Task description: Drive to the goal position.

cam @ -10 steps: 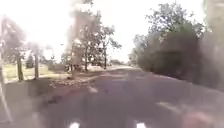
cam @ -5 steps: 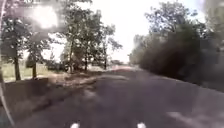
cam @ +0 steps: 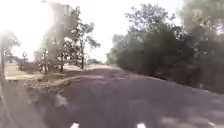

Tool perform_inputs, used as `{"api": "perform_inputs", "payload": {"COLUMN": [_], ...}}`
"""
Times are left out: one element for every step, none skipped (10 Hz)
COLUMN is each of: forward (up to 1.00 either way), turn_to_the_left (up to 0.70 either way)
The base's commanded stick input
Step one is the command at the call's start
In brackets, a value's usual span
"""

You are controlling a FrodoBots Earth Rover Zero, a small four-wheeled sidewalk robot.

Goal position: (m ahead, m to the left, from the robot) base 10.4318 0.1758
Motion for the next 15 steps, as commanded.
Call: {"api": "perform_inputs", "payload": {"forward": [0.7, 0.7, 0.7, 0.7, 0.7, 0.7, 0.7, 0.7, 0.7, 0.7, 0.7, 0.7, 0.7, 0.7, 0.7], "turn_to_the_left": [0.0, 0.0, 0.0, 0.0, 0.0, 0.0, 0.0, 0.0, 0.0, 0.0, 0.0, 0.0, 0.0, 0.0, 0.0]}}
